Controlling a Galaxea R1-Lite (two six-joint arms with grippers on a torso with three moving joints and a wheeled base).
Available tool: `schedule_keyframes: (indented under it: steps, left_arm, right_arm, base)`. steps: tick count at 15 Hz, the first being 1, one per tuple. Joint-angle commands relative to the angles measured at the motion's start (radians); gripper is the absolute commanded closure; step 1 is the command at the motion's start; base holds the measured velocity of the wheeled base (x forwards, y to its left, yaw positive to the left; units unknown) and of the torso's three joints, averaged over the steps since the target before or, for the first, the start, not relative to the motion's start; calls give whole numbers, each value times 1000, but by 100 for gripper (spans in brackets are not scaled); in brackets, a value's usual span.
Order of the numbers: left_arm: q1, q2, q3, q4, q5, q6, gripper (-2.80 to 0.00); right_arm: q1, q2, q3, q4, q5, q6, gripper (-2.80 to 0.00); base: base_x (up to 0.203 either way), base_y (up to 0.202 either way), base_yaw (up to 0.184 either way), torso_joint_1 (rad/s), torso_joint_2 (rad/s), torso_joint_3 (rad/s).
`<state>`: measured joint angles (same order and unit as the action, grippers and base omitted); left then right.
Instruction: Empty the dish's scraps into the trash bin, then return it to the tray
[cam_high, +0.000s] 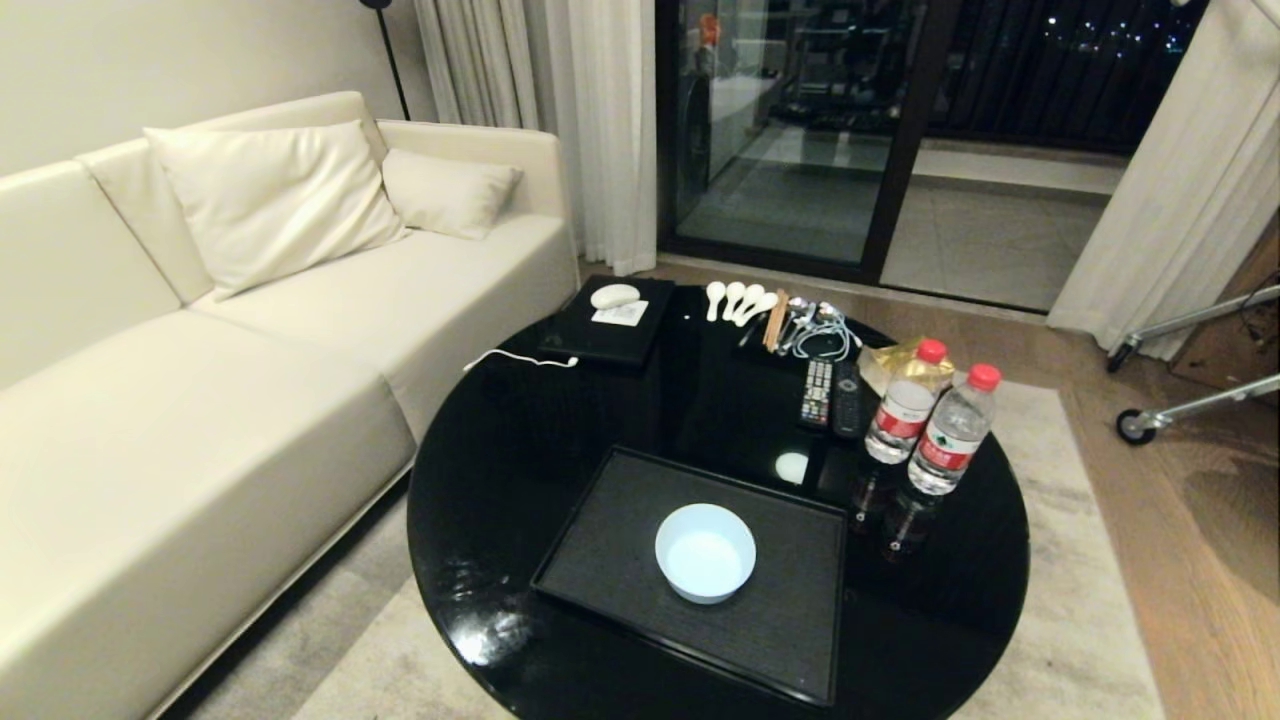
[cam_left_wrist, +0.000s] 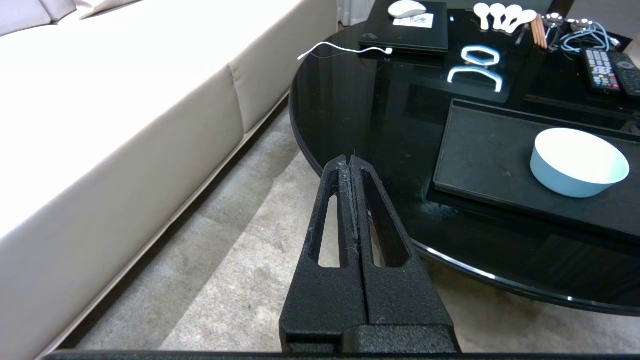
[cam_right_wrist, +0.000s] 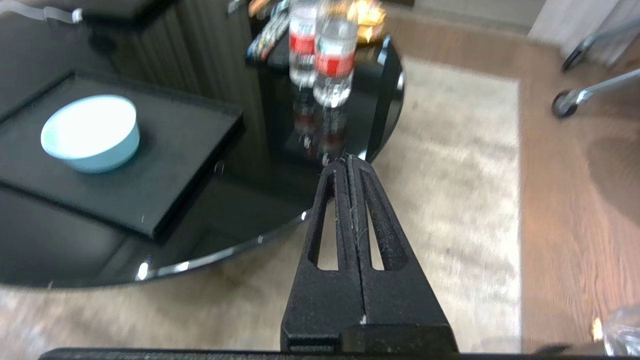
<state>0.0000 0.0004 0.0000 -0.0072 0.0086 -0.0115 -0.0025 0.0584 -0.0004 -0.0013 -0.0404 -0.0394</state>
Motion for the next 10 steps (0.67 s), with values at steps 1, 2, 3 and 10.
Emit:
schedule_keyframes:
  steps: [1, 2, 3, 10]
  left_arm:
    - [0, 0, 0, 0, 1, -1, 0]
    - [0, 0, 0, 0, 1, -1, 0]
    - [0, 0, 0, 0, 1, -1, 0]
    - [0, 0, 0, 0, 1, -1, 0]
  right_arm:
    - [-4, -58, 0, 0, -1, 2, 0]
    - [-4, -58, 0, 0, -1, 6, 0]
    - [-4, -58, 0, 0, -1, 7, 0]
    - [-4, -58, 0, 1, 8, -24, 0]
  base:
    - [0, 0, 0, 0, 0, 0]
    - [0, 0, 0, 0, 0, 0]
    - [0, 0, 0, 0, 0, 0]
    - [0, 0, 0, 0, 0, 0]
